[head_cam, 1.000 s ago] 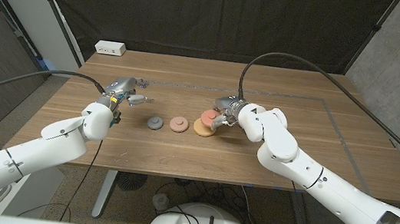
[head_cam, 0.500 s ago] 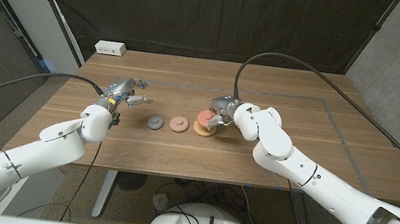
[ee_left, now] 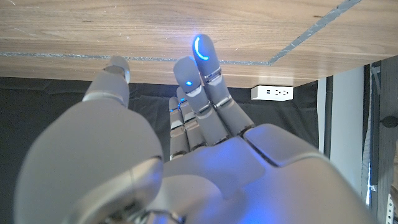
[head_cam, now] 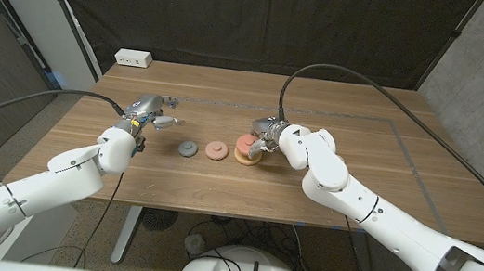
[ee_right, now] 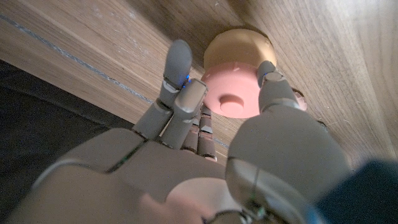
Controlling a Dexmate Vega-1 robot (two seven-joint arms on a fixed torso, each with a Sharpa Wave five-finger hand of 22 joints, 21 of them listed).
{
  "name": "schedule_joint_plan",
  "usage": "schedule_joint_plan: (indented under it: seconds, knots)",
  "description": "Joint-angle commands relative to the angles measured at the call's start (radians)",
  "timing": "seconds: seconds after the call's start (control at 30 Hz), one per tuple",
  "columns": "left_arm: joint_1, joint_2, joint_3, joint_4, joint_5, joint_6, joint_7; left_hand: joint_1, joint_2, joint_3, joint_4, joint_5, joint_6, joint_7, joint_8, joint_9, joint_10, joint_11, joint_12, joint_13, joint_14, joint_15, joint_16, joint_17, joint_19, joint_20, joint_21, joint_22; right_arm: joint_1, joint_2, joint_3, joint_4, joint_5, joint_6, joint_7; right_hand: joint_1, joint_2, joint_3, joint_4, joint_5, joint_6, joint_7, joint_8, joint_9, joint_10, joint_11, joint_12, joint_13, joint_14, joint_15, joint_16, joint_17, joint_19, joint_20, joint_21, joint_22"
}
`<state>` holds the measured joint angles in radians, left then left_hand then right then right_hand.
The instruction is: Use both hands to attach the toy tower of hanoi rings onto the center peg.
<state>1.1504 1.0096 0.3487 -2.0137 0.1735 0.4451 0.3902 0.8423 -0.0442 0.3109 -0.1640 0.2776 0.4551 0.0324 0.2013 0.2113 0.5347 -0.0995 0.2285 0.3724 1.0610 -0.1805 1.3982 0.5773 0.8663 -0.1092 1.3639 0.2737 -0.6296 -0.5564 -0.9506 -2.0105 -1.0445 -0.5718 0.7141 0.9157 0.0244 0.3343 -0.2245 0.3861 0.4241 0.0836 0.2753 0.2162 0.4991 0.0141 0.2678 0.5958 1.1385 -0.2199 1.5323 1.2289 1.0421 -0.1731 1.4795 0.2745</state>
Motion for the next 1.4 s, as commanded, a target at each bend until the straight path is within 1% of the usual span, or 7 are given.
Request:
schedule_joint_plan:
  seconds: [0.03,0.17,0.67,0.9,1.4]
  knots:
    - [-0.002,-0.005,-0.001,0.000,0.002,-0.001,0.001,0.000,0.005,0.008,0.004,-0.002,0.009,0.001,0.002,0.005,0.006,0.006,-0.006,0.001,-0.001,-0.037,0.005,0.003,-0.008,-0.100,0.013,-0.002,0.011,0.012,-0.014,0.028,0.005,-0.008,0.000,-0.043,0.043,0.070,0.063,0.011,0.145,-0.140,0.007,0.003,0.165,-0.159,0.001,0.017,0.010,0.002,0.009,0.003,0.006,-0.046,0.005,0.002]
    - [-0.004,-0.007,0.001,0.001,0.002,0.000,0.000,0.000,0.005,0.010,0.003,-0.002,0.013,-0.001,0.003,0.005,0.008,0.004,-0.005,0.002,-0.002,-0.037,0.004,0.001,-0.009,-0.100,0.017,-0.005,0.012,0.012,-0.018,0.035,0.008,-0.012,-0.005,-0.044,0.043,0.073,0.063,0.012,0.147,-0.140,0.007,0.004,0.166,-0.159,0.000,0.018,0.010,0.002,0.009,0.003,0.006,-0.046,0.005,0.001]
    - [-0.009,-0.019,0.007,0.008,0.005,-0.002,0.006,0.001,0.008,0.014,0.003,-0.002,0.011,0.003,0.002,0.005,0.007,0.005,-0.006,0.003,0.000,-0.037,0.007,0.004,-0.013,-0.100,0.028,-0.011,0.026,0.016,-0.040,0.059,0.015,-0.020,-0.003,-0.048,0.041,0.078,0.063,0.014,0.149,-0.141,0.005,0.004,0.166,-0.160,-0.003,0.022,0.010,0.003,0.009,0.003,0.005,-0.046,0.007,-0.001]
    - [-0.010,-0.020,0.008,0.009,0.006,-0.005,0.008,0.002,0.008,0.016,0.002,-0.001,0.013,0.000,0.002,0.005,0.009,0.004,-0.006,0.003,-0.001,-0.037,0.006,0.003,-0.015,-0.100,0.033,-0.015,0.031,0.017,-0.048,0.069,0.019,-0.021,-0.005,-0.050,0.040,0.081,0.064,0.015,0.149,-0.141,0.003,0.004,0.166,-0.158,-0.004,0.024,0.010,0.003,0.009,0.003,0.005,-0.046,0.008,-0.002]
    - [-0.010,-0.020,0.009,0.003,0.009,-0.003,0.005,0.004,0.009,0.019,0.002,-0.001,0.012,0.002,0.001,0.006,0.007,0.006,-0.007,0.005,-0.001,-0.037,0.006,0.002,-0.019,-0.100,0.044,-0.020,0.044,0.018,-0.063,0.083,0.022,-0.025,-0.004,-0.056,0.038,0.088,0.064,0.017,0.147,-0.139,-0.002,0.005,0.164,-0.158,-0.009,0.028,0.010,0.003,0.009,0.003,0.004,-0.046,0.010,-0.004]
